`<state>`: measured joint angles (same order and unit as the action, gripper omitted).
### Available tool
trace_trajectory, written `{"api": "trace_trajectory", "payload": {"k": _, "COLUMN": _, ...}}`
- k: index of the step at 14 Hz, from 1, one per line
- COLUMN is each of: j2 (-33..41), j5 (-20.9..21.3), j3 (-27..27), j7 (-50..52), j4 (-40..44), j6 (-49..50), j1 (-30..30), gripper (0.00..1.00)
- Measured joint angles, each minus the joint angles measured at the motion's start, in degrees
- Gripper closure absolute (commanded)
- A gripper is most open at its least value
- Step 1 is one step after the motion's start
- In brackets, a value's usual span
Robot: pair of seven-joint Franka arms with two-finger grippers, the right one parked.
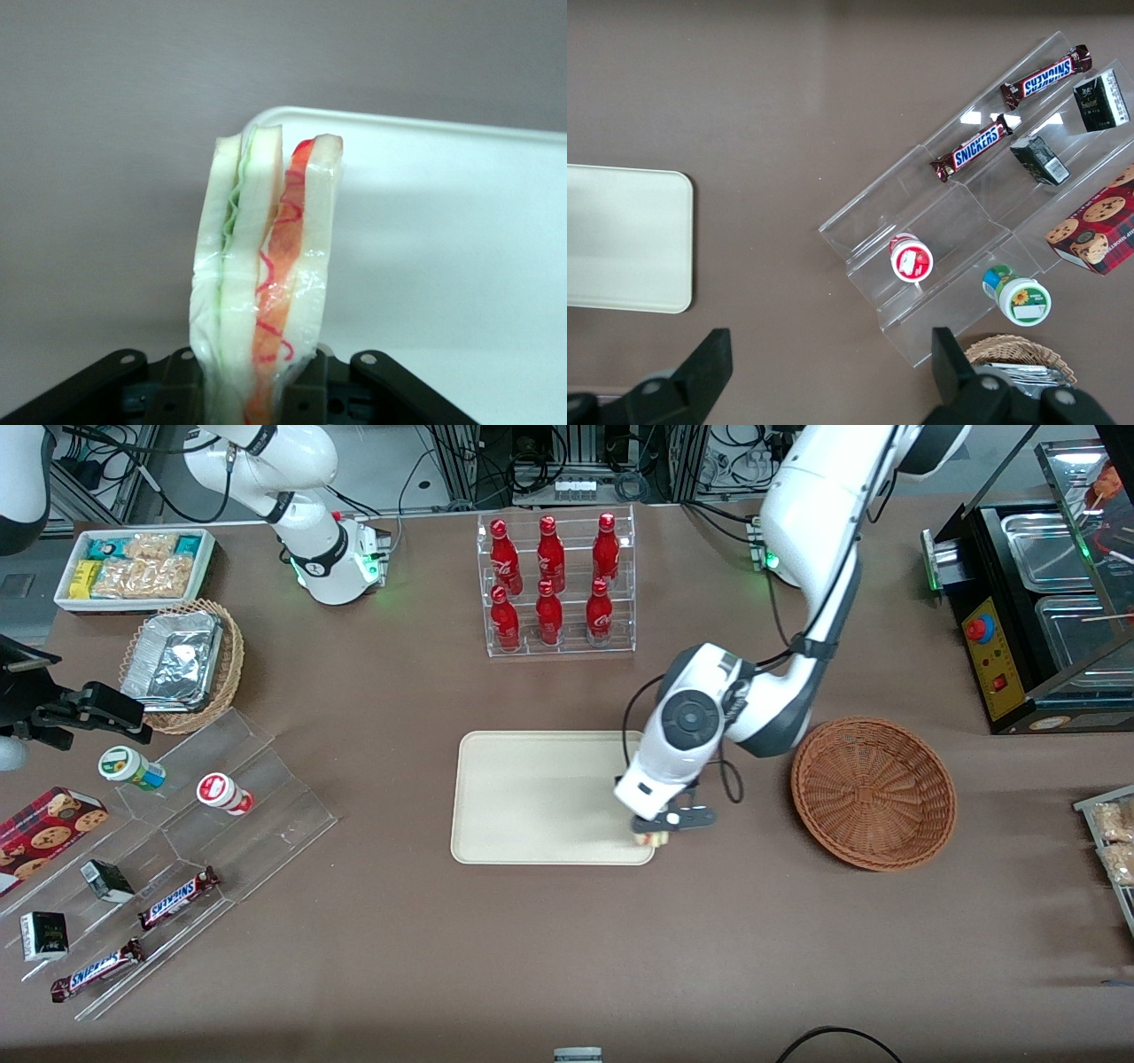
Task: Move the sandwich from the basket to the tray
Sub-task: 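Lift the sandwich and carry it toward the cream tray, then lower the sandwich onto the tray and open the left gripper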
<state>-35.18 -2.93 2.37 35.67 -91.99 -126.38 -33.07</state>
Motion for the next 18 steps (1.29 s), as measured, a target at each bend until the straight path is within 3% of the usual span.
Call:
{"api": "trace_trajectory", "payload": {"k": 4, "j2": -2.04, "j5": -0.64, "j3": 0.17, "j7": -2.03, "j4": 0.38, "j6": -0.97, "j1": -2.19, "gripper": 0.81}}
{"api": "trace_trajectory", "payload": {"k": 10, "j2": -7.74, "j5": -1.77, "j3": 0.96, "j7": -2.48, "j4": 4.31, "j6": -1.93, "j1": -2.62, "gripper": 0.7}}
{"api": "trace_trajectory", "payload": {"k": 13, "j2": -8.06, "j5": -1.77, "j3": 0.99, "j7": -2.72, "j4": 4.58, "j6": -1.93, "j1": -2.64, "gripper": 0.49}}
{"api": "trace_trajectory", "payload": {"k": 16, "j2": -8.3, "j5": -1.77, "j3": 1.01, "j7": -2.92, "j4": 4.61, "j6": -1.93, "j1": -2.7, "gripper": 0.36}}
{"api": "trace_trajectory", "payload": {"k": 18, "j2": -8.44, "j5": -1.77, "j3": 1.01, "j7": -2.92, "j4": 4.72, "j6": -1.93, "j1": -2.7, "gripper": 0.09}}
